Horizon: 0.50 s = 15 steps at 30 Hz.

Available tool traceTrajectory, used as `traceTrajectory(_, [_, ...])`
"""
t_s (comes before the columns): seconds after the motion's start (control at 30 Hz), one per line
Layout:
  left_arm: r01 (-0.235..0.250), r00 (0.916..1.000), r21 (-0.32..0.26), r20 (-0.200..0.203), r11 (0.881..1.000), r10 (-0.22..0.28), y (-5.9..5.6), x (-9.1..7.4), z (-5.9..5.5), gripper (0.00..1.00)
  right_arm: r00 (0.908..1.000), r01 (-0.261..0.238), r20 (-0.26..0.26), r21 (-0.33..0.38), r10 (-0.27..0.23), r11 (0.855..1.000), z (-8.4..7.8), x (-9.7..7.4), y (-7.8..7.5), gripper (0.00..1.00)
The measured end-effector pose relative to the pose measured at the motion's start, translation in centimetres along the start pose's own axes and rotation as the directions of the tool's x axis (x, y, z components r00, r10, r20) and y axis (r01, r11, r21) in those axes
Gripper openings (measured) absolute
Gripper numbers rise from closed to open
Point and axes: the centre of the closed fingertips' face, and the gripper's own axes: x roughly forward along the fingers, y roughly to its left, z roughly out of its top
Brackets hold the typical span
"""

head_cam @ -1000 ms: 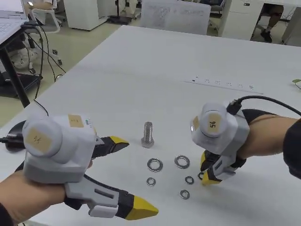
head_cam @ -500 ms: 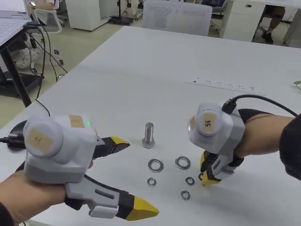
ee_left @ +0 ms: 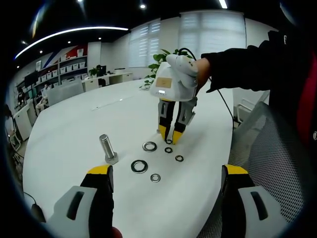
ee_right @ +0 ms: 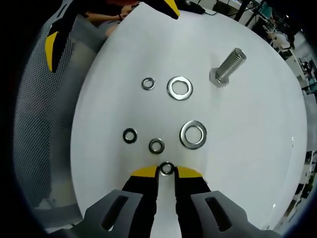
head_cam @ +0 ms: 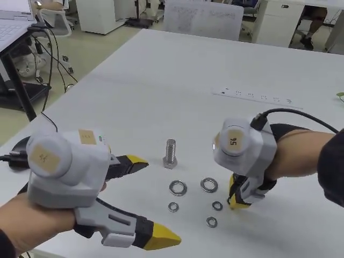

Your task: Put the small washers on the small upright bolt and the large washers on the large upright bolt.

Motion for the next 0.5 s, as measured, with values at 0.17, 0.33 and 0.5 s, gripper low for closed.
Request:
traceTrajectory(0.17, [-0.003,1.0,0.002,0.001,1.0,0.003,-0.03,-0.14,0.03,0.9,0.9999,0.004,-0.009,-0.004,-0.004,1.0,0.05,0.02,-0.03,0.13])
traceTrajectory(0.33, [-0.004,1.0,0.002,0.0,1.0,0.004,-0.09,-0.24,-0.05,0.9,0.9999,0.007,0.009,-0.004,-0.007,1.0,0.0,-0.08,-0.05,0.13])
traceTrajectory(0.5, [-0.001,1.0,0.001,-0.002,1.0,0.001,-0.13,-0.16,-0.04,0.9,0.9995,0.008,0.029,0.014,-0.008,1.0,0.03,-0.76,-0.01,0.13])
